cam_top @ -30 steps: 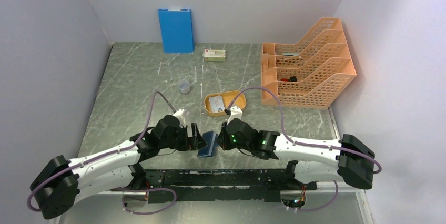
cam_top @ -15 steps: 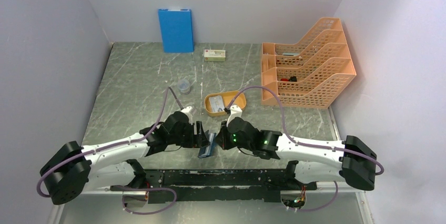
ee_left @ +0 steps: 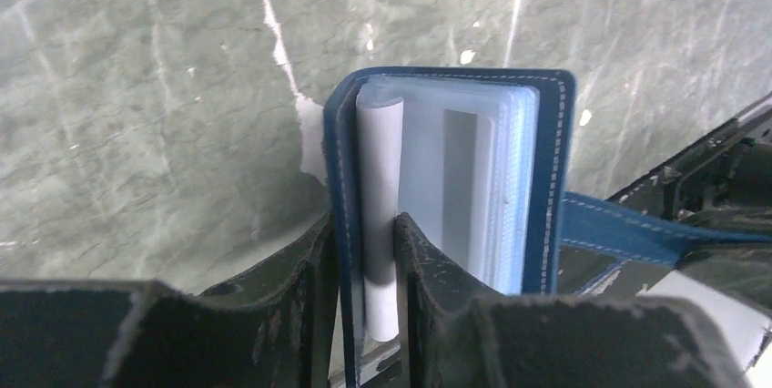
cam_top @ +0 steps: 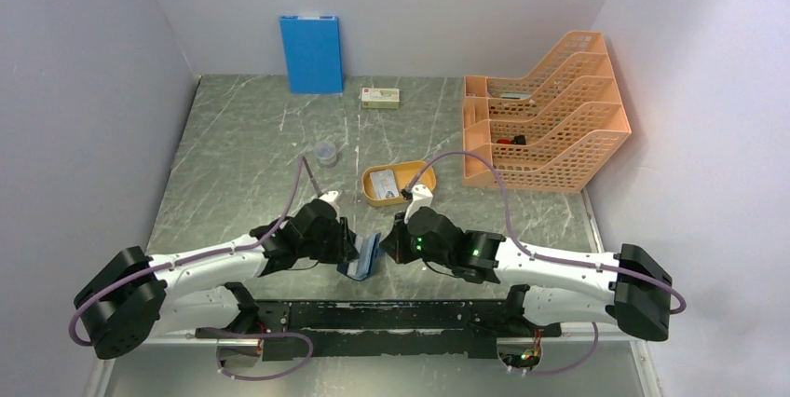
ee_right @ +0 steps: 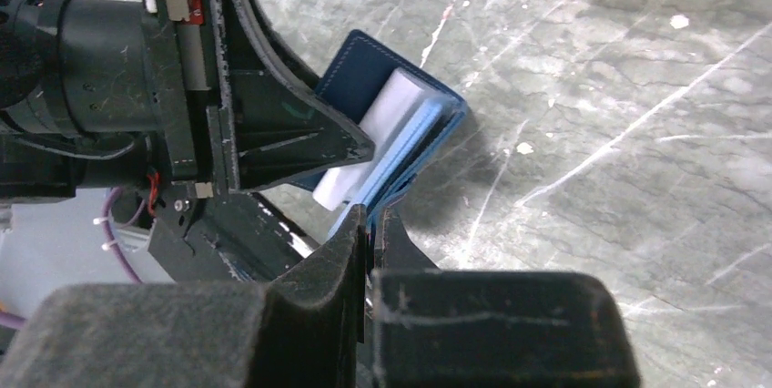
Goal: Put the credit cards into the card holder
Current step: Open the card holder at the center of the board, then turn over the card slot in the card holder.
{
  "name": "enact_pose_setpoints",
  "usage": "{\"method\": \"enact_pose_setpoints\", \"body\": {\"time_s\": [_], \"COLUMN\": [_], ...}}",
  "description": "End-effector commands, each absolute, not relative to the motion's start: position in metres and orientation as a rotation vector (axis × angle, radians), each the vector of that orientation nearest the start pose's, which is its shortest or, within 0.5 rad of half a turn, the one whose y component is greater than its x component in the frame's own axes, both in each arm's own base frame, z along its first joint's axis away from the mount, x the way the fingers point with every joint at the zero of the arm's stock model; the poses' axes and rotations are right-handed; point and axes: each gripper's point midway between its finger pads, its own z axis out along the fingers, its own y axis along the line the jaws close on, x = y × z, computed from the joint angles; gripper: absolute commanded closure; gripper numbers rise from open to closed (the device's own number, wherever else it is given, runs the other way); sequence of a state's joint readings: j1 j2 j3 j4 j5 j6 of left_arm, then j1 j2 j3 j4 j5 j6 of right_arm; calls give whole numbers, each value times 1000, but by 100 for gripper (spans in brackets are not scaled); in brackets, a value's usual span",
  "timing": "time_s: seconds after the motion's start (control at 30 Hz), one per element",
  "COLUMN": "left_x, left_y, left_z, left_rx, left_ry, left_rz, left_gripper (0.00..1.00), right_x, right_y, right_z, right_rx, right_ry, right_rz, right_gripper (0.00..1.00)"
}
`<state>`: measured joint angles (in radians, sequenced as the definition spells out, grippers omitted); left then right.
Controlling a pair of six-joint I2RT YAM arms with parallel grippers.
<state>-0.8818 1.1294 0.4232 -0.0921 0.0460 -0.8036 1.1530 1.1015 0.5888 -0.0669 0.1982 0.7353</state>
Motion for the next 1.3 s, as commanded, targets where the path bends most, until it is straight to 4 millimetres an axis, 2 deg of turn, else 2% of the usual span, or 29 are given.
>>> {"method": "enact_pose_setpoints", "body": {"time_s": [0.0, 0.07, 0.1, 0.2, 0.3, 0.37, 0.5, 0.67, 0.77, 1.0, 1.27], "left_x": [154, 155, 155, 158, 162, 165, 167, 165, 167, 164, 164], "left_y": [-225, -215, -211, -201, -202, -207, -231, -256, -264, -274, -279], "left_z": [36, 34, 35, 44, 66, 85, 119, 137, 131, 99, 85], "left_rx": [93, 62, 46, 13, 11, 18, 73, 130, 159, 194, 246], "left_ry": [2547, 2551, 2549, 2526, 2468, 2419, 2328, 2297, 2317, 2394, 2428], "left_rz": [-684, -629, -605, -561, -593, -645, -824, -960, -959, -921, -855], "left_gripper": [69, 67, 63, 45, 30, 25, 20, 18, 18, 21, 24], "right_x": [155, 159, 160, 161, 161, 161, 161, 159, 159, 158, 158], "right_y": [291, 283, 281, 280, 282, 286, 291, 294, 295, 291, 291], "right_z": [123, 120, 119, 118, 121, 124, 129, 136, 138, 131, 130], "right_rx": [-284, -258, -253, -278, -310, -328, -340, -339, -338, -336, -333], "right_ry": [2226, 2231, 2234, 2238, 2230, 2221, 2208, 2196, 2188, 2202, 2204], "right_rz": [776, 728, 711, 684, 682, 693, 724, 764, 777, 753, 757], "right_gripper": [100, 100, 100, 100, 100, 100, 100, 100, 100, 100, 100]}}
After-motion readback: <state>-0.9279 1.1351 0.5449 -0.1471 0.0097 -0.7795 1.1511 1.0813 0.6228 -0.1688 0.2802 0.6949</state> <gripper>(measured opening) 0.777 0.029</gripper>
